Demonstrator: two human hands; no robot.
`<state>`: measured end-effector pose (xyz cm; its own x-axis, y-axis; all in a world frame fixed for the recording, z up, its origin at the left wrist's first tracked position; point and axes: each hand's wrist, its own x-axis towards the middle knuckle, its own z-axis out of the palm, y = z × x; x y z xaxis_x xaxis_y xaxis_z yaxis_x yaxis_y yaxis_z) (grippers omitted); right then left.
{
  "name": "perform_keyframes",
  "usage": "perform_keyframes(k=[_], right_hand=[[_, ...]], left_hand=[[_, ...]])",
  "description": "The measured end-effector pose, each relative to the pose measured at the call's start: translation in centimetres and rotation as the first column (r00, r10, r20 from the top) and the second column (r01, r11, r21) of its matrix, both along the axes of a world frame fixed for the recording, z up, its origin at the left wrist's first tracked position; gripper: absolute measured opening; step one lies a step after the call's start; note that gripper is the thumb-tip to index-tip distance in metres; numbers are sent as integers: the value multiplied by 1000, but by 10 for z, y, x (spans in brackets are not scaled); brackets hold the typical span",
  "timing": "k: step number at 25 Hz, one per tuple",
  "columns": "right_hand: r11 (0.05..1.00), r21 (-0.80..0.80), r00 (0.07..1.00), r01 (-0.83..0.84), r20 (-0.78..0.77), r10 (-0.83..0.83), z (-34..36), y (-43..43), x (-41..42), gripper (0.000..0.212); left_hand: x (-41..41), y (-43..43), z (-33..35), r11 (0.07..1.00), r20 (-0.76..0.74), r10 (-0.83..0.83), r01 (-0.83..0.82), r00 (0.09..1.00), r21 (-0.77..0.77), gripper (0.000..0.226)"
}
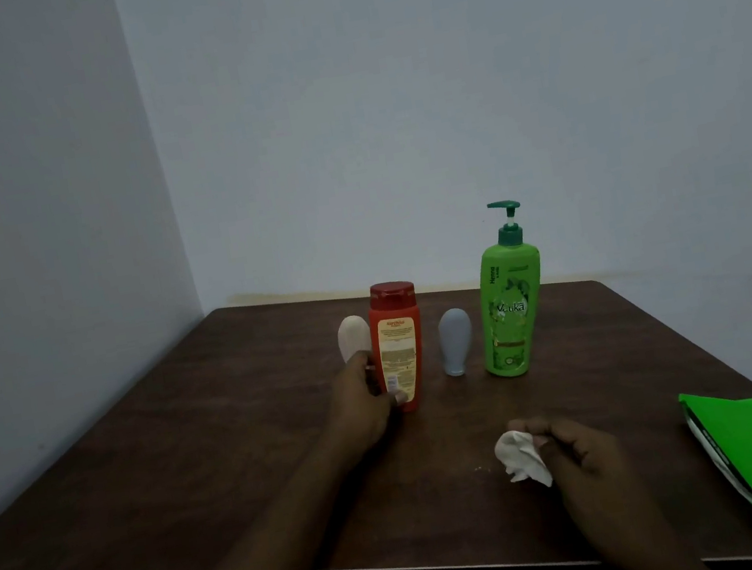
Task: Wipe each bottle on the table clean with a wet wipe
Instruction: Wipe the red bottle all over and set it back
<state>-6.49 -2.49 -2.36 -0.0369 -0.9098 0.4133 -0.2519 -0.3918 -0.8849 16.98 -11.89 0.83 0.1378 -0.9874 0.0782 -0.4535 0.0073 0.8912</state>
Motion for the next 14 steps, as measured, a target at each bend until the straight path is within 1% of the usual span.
perform_keyframes(k=[4,7,10,14], right_hand=[[999,29,998,-17,63,15,-2,-6,-2,28],[1000,17,1000,10,29,-10,-7,-10,-5,31],[1000,21,1000,23,-20,-23,-11,-15,-8,33],[999,28,1000,24,-5,-24,-10,-17,-9,32]], left_hand=[[-8,-29,-3,1000,-13,16,-16,1000,-3,55],[-13,-41,-5,999,-30,47,-48,998,-24,53],[-16,-52,-7,998,-25,44,-45,999,-35,54],[-19,-61,-11,998,5,49,-49,999,-39,54]])
